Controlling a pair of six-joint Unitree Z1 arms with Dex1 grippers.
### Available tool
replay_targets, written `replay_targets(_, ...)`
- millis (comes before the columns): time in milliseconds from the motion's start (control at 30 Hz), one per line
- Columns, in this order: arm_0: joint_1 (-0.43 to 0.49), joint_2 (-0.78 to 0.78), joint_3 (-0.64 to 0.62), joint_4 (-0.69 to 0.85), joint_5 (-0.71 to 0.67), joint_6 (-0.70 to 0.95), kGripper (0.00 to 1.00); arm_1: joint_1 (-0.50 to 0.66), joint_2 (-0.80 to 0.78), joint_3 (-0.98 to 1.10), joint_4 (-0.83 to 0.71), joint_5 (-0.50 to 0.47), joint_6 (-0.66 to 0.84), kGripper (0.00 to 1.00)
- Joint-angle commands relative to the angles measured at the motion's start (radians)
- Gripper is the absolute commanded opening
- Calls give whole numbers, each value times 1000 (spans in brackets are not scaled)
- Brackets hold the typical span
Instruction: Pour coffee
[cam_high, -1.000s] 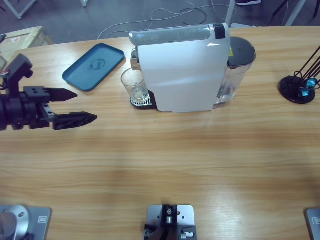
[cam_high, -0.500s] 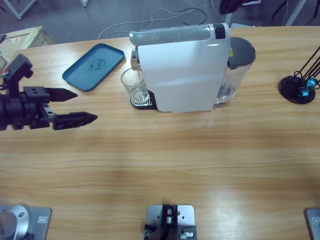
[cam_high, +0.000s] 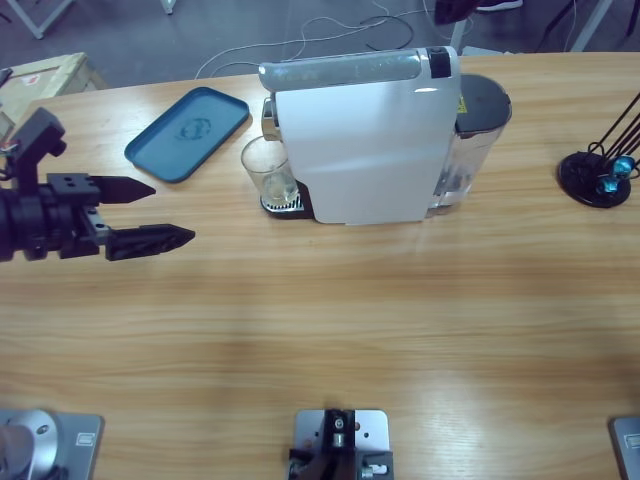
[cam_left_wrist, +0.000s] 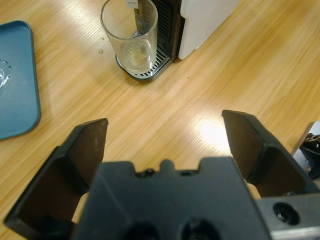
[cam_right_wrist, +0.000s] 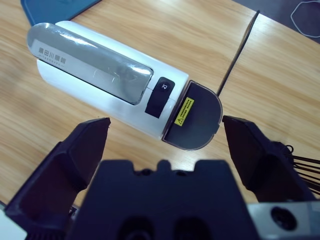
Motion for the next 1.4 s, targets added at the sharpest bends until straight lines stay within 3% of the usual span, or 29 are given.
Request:
replay_targets(33,-11,3,22,-11,-16,-5,982,12,80,25,17,17,35,1000)
replay_targets(500,-11,-2,18,-11,-19,-4,982,17,80,5,29,17,39,1000)
replay_targets(767,-11,-32,30,-9,-19,-2,982,38,-3,53,45,6,30,1000)
replay_targets(1400,-11,-74,85,-17,-42,-101,982,135,-606,941,-468,-35,40,1000)
